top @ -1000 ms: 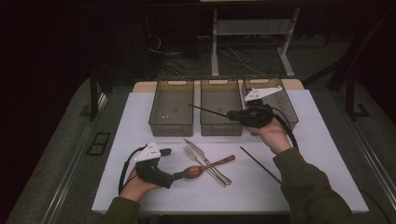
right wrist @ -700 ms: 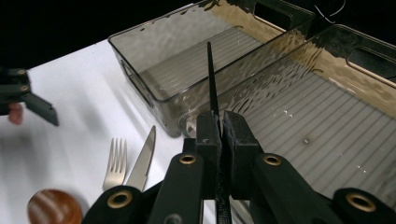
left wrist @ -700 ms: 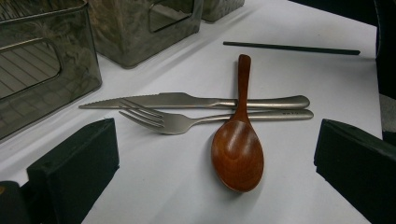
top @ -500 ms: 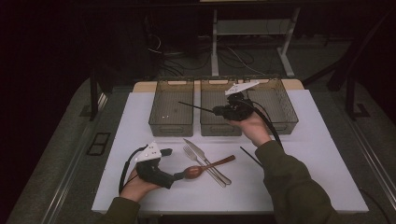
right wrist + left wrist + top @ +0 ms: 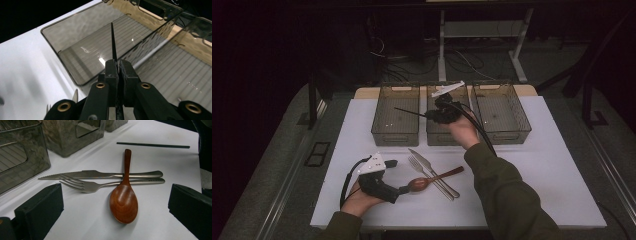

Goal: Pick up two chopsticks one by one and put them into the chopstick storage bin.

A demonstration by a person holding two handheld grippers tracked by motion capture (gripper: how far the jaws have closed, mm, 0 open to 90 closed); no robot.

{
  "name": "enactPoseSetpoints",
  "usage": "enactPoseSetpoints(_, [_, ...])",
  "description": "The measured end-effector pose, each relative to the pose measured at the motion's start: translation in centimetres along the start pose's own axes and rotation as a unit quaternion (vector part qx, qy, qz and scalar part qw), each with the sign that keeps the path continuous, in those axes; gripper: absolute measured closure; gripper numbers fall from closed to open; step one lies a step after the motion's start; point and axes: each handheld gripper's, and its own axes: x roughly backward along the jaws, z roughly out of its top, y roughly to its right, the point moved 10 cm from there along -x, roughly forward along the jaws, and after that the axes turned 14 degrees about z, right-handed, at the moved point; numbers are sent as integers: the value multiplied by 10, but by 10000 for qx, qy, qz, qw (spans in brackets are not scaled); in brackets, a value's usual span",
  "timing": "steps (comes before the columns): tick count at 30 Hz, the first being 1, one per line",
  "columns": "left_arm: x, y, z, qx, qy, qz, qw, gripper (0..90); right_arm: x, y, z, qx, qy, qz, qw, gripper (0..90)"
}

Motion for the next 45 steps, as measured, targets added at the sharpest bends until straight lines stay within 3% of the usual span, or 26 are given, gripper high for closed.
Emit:
enactPoseSetpoints(17, [2, 0, 4, 32, 118, -30, 9999, 0, -58, 3, 14, -65, -381, -161, 9991, 844])
enactPoseSetpoints(26, [2, 1, 6, 60, 152, -64, 9998, 0, -76, 0, 15, -117, -459, -164, 9987, 839])
enactPoseSetpoints(38, [1, 1, 6, 24, 142, -66, 9999, 0, -69, -2, 20, -202, -309, -40, 9993, 677])
enactPoseSetpoints(40, [1, 1, 6, 32, 144, -65, 9999, 0, -64, -5, 22, -185, -247, 45, 9995, 608])
enactPoseSetpoints(45, [2, 0, 6, 41, 122, -55, 9999, 0, -55, -12, 24, -165, -177, 230, 9994, 531])
